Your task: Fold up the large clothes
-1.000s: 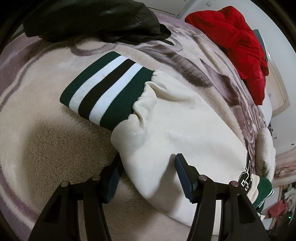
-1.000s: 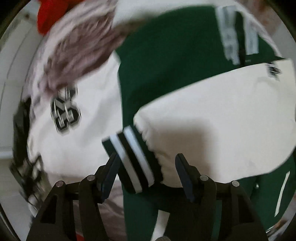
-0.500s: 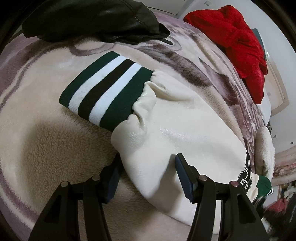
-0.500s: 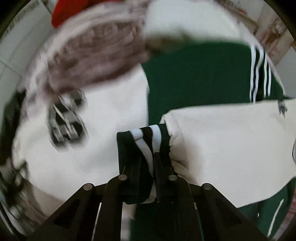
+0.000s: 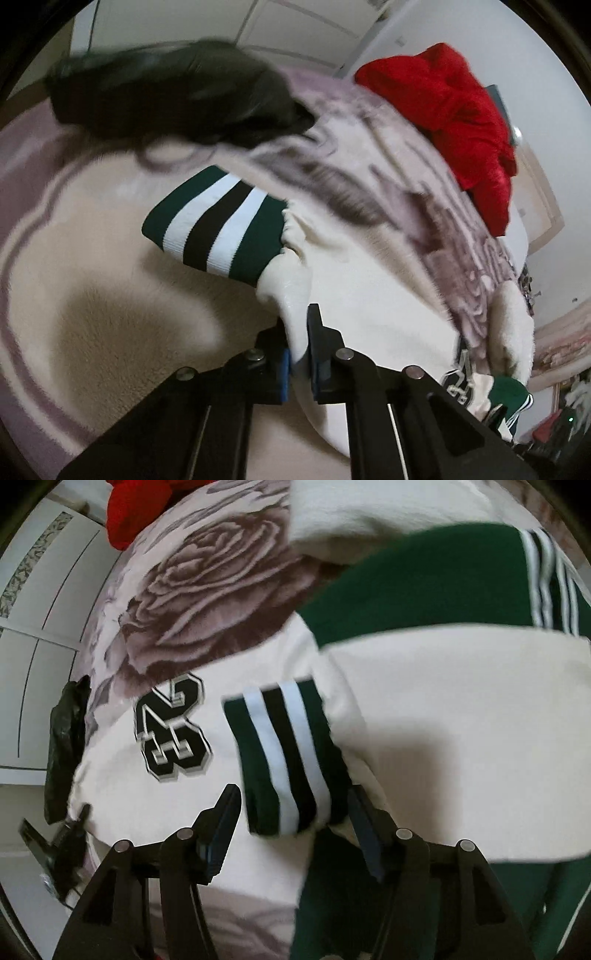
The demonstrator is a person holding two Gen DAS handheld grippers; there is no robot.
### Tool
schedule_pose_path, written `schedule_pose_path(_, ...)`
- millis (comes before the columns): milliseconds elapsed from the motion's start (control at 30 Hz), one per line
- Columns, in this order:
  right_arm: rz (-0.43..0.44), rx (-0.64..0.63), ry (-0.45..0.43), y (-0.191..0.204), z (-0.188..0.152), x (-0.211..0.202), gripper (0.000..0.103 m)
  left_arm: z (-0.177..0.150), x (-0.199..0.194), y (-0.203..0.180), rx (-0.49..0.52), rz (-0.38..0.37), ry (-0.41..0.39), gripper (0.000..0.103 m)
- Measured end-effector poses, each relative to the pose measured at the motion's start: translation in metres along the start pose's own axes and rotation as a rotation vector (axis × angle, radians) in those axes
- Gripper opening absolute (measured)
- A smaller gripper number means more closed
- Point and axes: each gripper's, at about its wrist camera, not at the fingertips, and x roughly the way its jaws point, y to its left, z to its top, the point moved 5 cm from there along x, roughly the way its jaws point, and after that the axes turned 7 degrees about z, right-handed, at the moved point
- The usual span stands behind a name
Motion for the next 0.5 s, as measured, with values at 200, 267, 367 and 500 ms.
schedule_pose_path(200,-0.061,0.040,-0.036,-0.024,-0.017,-0.032,0.081,0.020,-0.064,-0.077,0.206,-0.052,-0.156,0.003)
schedule_pose_path(267,-0.118,0.025,-0.056,-0.033,-0.016,-0.042,0.081,0.023,-0.086,-0.110,0.284,-0.083,-0.205,0.003)
schedule_pose_path(367,-0.070,0.074,-0.054,-0.054,-0.019,-0.054,0.081,0.014,-0.121,-0.170,0.400,-0.161,-0.253,0.003)
schedule_pose_path(500,-0.022,0.158,-0.086,-0.100,-0.024,-0.082,0.081,-0.026,-0.161,-0.261,0.589,-0.282,-0.276,0.003)
